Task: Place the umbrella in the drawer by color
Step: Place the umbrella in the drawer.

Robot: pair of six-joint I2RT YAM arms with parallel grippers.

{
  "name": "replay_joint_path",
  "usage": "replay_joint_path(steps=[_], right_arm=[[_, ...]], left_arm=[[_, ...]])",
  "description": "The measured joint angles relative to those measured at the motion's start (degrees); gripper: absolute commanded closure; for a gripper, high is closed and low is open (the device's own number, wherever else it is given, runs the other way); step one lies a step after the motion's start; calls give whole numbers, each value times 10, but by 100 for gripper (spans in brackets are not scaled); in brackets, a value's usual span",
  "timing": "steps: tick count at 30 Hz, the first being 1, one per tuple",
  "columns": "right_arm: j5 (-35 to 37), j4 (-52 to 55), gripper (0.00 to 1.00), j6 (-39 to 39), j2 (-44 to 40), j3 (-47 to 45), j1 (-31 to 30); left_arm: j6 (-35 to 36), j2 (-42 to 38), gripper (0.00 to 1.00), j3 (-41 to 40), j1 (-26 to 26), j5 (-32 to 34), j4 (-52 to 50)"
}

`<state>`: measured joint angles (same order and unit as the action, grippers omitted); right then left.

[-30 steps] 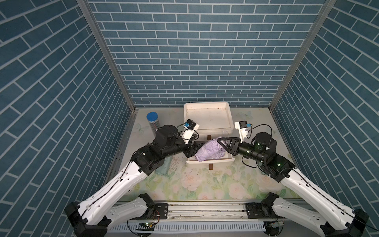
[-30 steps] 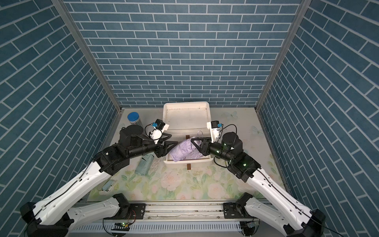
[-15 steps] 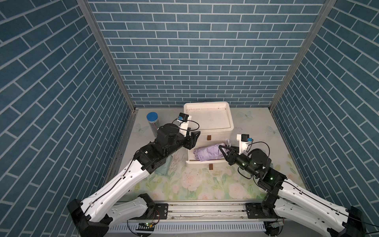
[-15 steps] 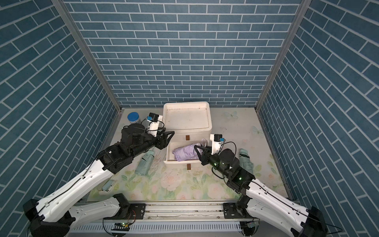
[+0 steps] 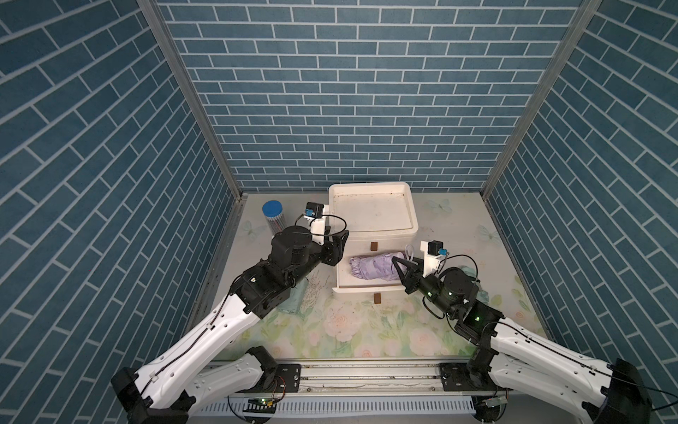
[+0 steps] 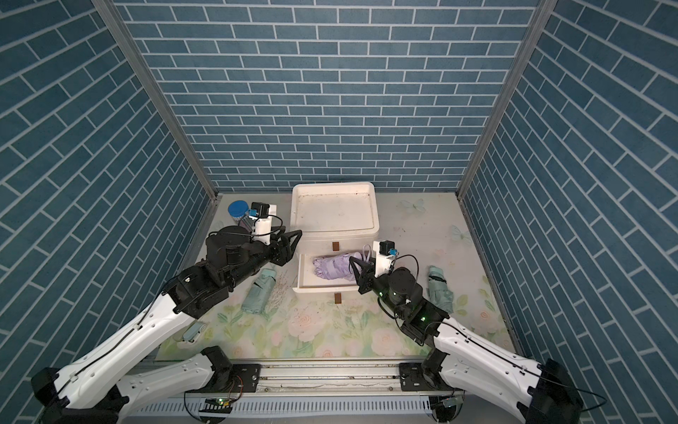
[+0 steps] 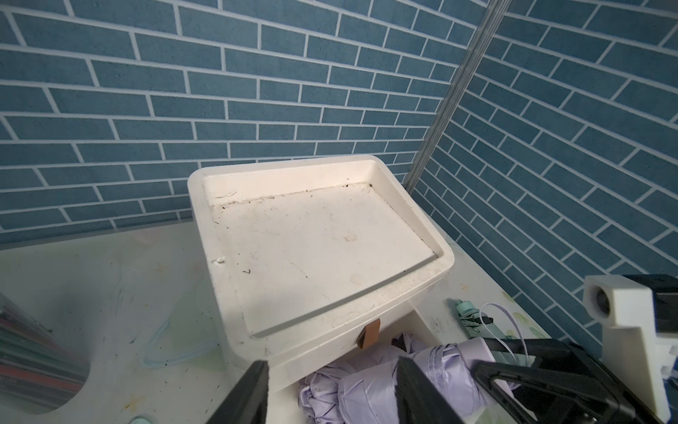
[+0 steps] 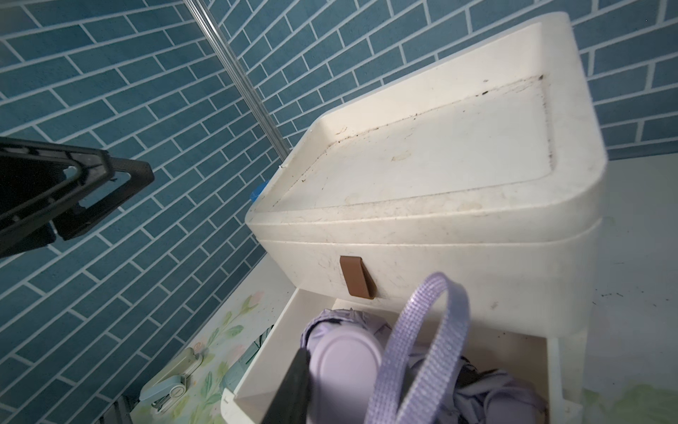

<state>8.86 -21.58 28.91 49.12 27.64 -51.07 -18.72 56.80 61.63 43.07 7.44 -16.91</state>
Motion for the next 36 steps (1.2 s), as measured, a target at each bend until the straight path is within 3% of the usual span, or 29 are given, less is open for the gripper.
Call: replay_joint_path(steps=[10,15,23,25,27,32,36], right_arm=[[-20,-14,100,7,11,5,-26],[-19,-38,100,24,13,-13,-60],[-5,-48,99,47,80,-12,-62],[-2,-47,84,57,83,-11,-62],[2,-42,61,63,83,-9,-63],[35,31,32,89,82,23,-63],[69,115,26,88,82,71,-63]], left_arm=[[-44,-3,36,-15,0,62,1],[-60,-1,37,-18,0,67,1],[-69,11,37,-18,0,65,-2],[-73,9,37,-20,0,64,-1],[-76,7,37,-26,0,62,-1],[-81,8,35,-30,0,52,0],[-83,13,32,-30,0,45,2]])
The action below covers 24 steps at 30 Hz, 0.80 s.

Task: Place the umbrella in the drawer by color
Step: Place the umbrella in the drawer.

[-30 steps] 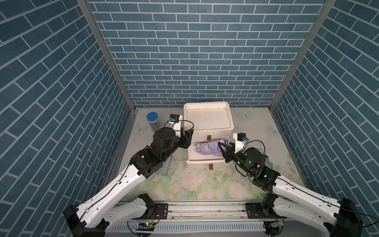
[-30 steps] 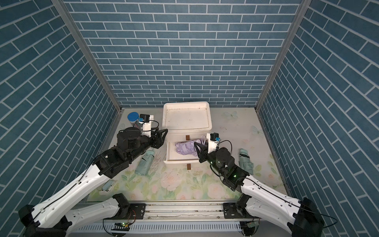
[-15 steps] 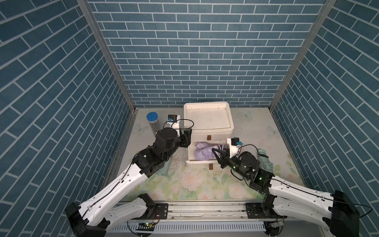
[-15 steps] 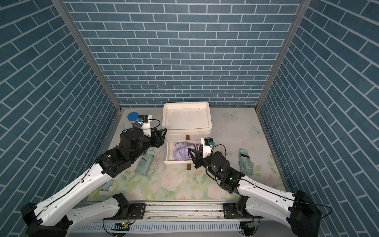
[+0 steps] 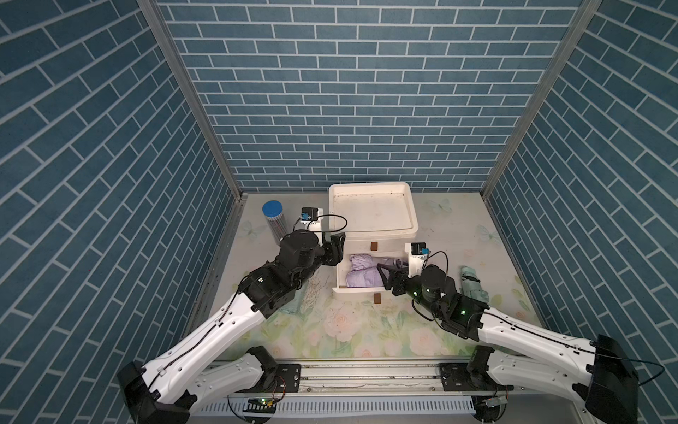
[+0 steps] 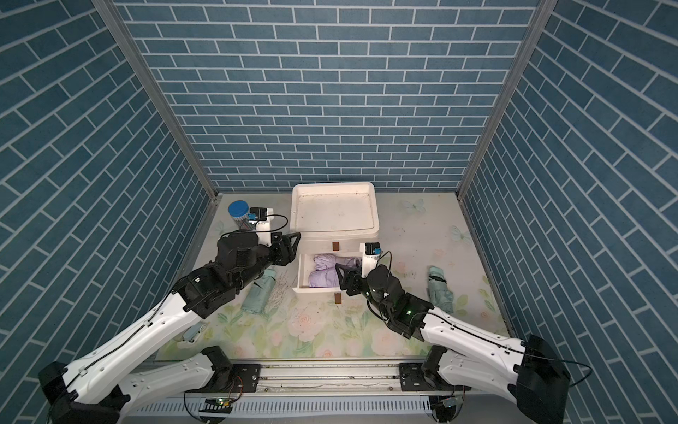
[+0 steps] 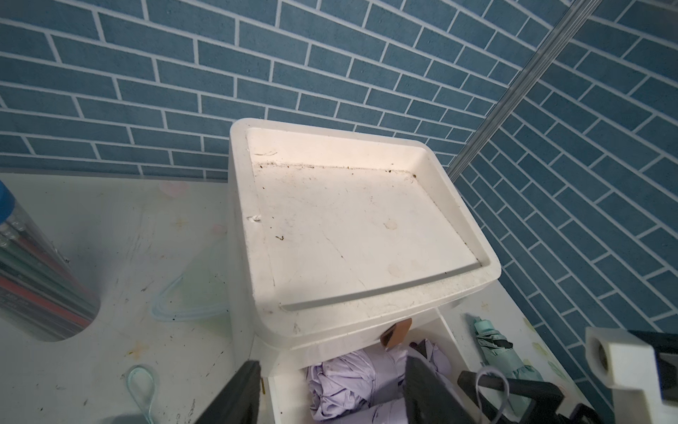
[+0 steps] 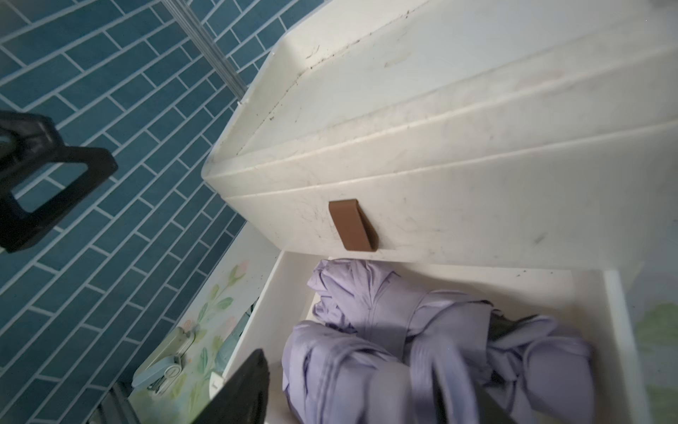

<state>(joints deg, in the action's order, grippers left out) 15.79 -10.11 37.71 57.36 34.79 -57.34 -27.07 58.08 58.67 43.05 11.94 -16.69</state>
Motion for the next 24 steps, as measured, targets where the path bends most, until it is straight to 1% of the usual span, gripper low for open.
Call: replay_joint_path(steps=[1,4,9,12,16,20,24], right_arm=[[10,25,23,-1,0,17,0],[31,81,22,-3,0,60,0],[39,132,30,-6,1,87,-2],[38,152,31,-5,1,85,-16],[37,155,32,-4,1,73,-66],[40,153,33,5,12,60,-127],[57,157,33,31,41,51,-195]], left_arm=[[0,3,31,0,0,-1,0],[-1,12,31,0,0,-2,0],[-1,22,32,3,0,7,-2],[-2,22,29,8,-1,27,-2],[-4,27,26,19,-13,52,-10],[-4,50,26,41,-46,44,-25],[-4,71,24,59,-82,34,-39]])
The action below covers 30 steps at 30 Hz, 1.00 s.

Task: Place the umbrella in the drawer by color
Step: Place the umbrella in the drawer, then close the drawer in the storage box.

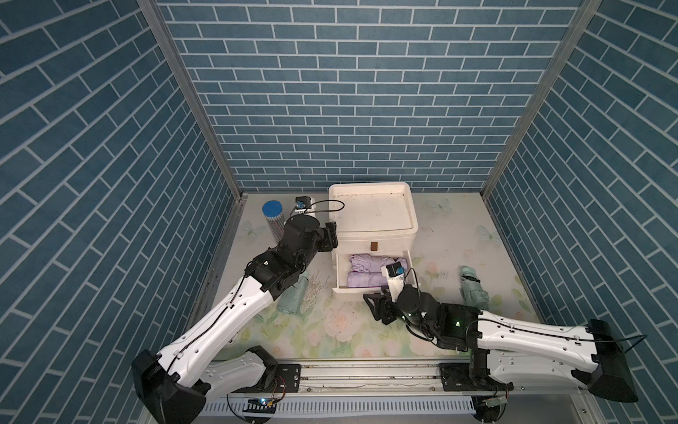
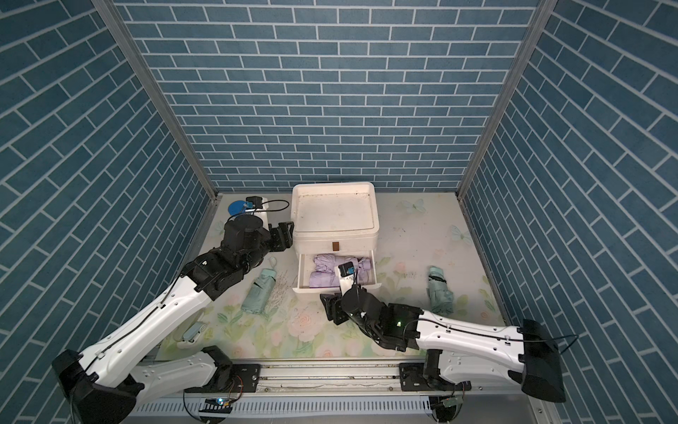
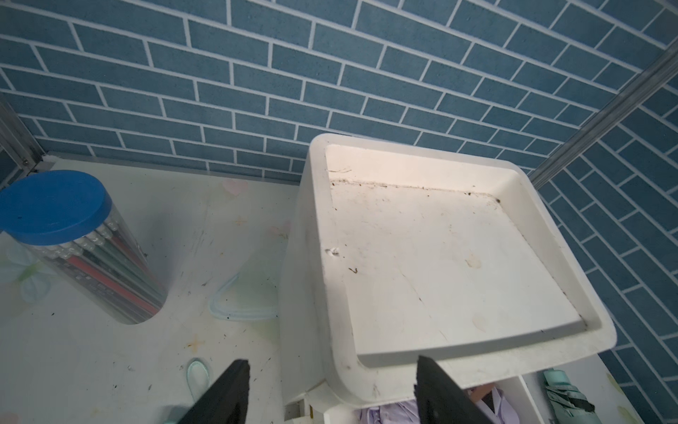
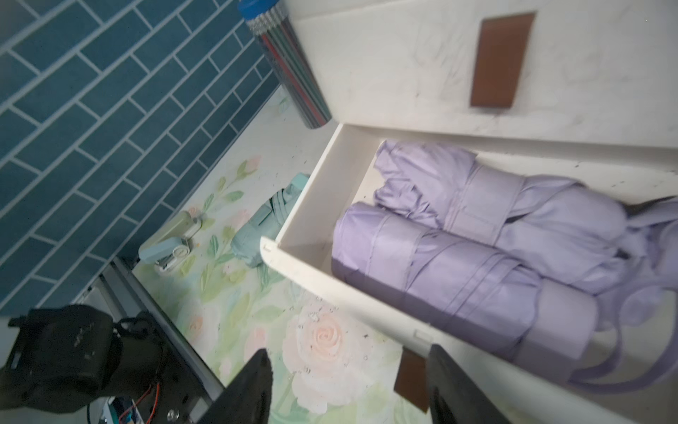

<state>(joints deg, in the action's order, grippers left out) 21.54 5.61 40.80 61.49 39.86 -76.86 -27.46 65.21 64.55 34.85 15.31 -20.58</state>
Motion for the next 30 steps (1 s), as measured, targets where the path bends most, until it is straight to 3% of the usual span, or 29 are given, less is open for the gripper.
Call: replay_joint_path(steps=[5,19,26,30], right_arm=[[28,19,33,40,7,-28,-41],[73,42,32,97,-18,-75,-43],[72,19,33,99,27,-76,-43],[74,2,34,99,55,-73,-43]], left_arm=[[0,38,26,37,-32,-20,-12],[0,120,27,67,-39,-47,-11],[0,144,40,69,-39,-49,10],[-2,149,56,69,-39,-52,27]])
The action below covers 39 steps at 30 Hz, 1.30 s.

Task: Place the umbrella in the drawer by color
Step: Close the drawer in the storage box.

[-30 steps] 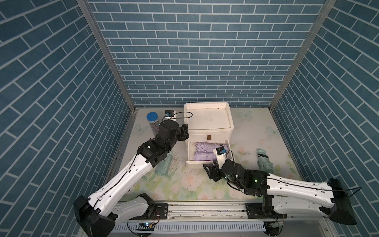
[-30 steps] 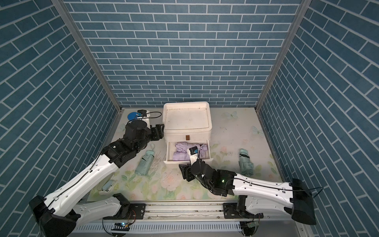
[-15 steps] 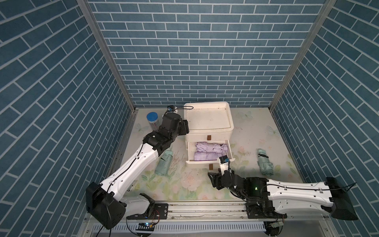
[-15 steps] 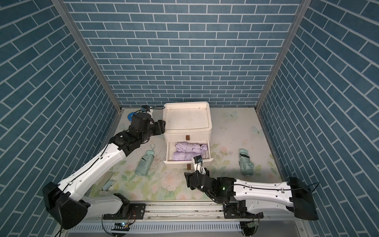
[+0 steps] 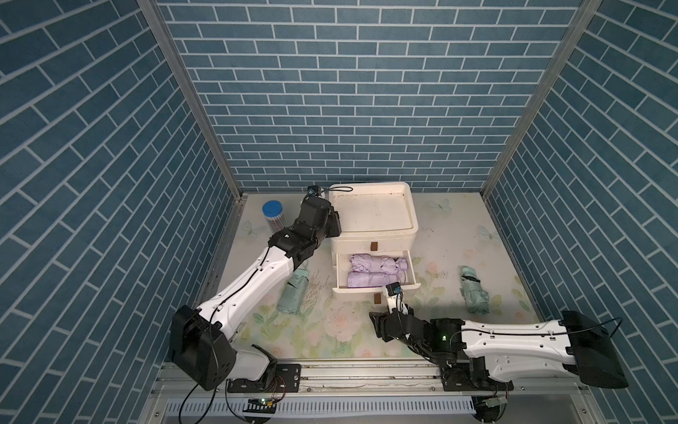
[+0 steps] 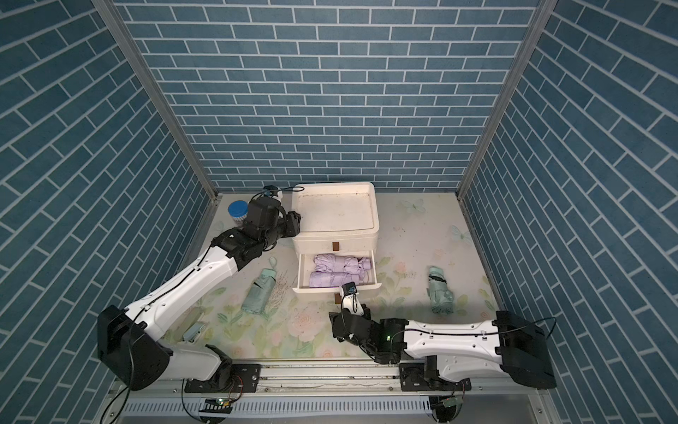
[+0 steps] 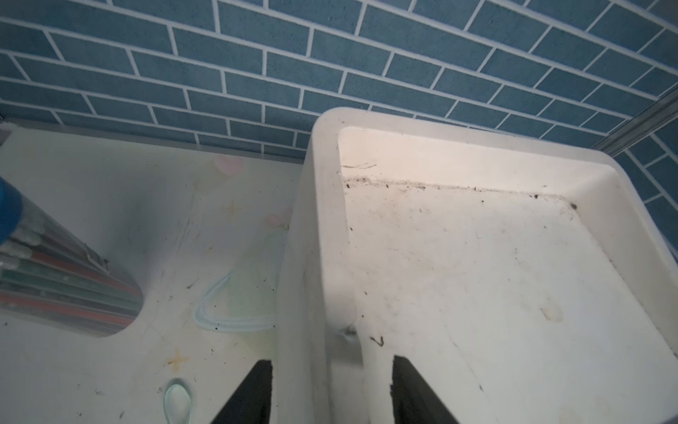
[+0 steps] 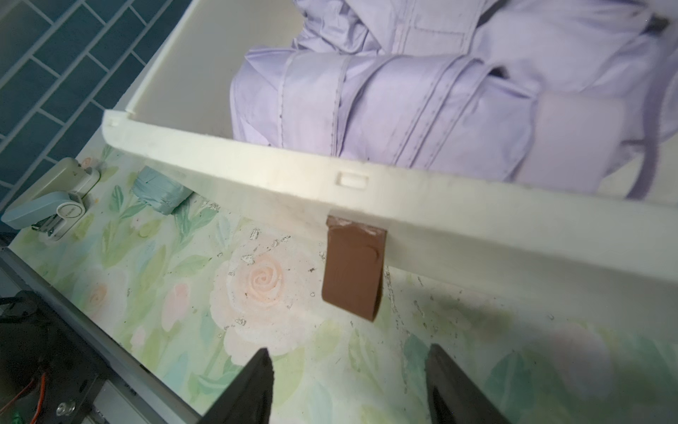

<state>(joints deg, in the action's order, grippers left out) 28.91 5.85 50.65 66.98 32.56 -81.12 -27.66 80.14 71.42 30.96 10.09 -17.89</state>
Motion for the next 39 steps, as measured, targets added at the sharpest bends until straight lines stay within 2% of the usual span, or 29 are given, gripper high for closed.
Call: replay_joint_path(steps=[7,13,19,30,34,39], right_arm=[[18,-14,38,-1,55,39,4],[20,-33,44,-10,63,44,32],[-15,-43,50,-19,63,44,56],[-54,-40,65,-54,72,70,95],[-40,-38,79,-67,72,75,110],[-41,-37,80,-76,72,75,118]], left_arm=[[3,3,65,-11,0,-11,22],[-4,3,73,-28,0,-13,38],[-13,-2,81,-45,0,-9,65],[-15,-7,86,-62,-4,-7,95],[-18,-8,91,-67,-4,-8,101],[-24,-10,97,-71,-2,-7,107]])
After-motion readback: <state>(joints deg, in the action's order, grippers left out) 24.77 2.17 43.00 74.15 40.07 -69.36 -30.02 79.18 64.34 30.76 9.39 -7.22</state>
